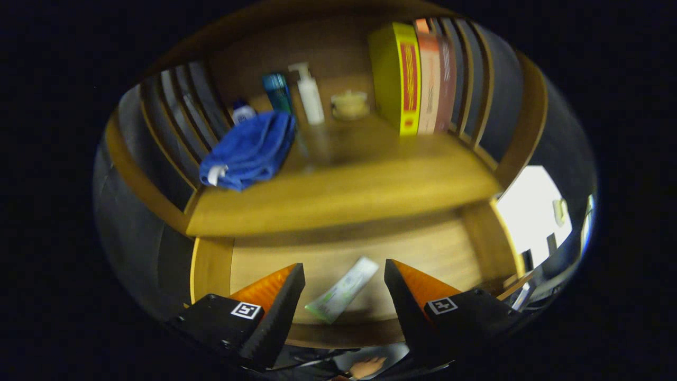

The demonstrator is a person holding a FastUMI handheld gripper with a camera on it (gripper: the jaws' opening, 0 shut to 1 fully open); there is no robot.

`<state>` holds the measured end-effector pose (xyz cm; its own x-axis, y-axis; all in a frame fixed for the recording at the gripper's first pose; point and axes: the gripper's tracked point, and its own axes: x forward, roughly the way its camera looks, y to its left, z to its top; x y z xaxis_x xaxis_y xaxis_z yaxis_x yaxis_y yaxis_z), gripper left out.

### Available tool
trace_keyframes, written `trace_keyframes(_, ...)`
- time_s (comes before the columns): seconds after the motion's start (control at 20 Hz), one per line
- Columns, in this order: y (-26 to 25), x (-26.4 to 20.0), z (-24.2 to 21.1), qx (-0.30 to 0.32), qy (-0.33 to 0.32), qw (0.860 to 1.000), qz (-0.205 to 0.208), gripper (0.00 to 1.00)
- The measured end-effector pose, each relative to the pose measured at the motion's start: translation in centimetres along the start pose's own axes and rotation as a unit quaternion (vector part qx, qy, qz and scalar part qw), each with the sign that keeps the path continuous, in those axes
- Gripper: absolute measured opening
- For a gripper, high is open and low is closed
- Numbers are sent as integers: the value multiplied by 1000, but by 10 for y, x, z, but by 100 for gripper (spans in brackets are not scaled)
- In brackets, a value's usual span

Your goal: Pull open the drawer, take out the items inside it, and place them on the countertop above the cabinet.

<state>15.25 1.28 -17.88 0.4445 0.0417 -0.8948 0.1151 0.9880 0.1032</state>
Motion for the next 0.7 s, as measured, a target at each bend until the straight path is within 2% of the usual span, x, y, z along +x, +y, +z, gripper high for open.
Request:
trace_keyframes(0.1,-12,23,-9,4,26,999,-30,98)
trace_keyframes(0.3,-21,52,-13,21,61,996,-62,97)
trace_keyframes(0.5,-14,75,-25,47,104,991,-64,97)
trace_keyframes(0.7,-15,89,-29,65,116,989,-69,96)
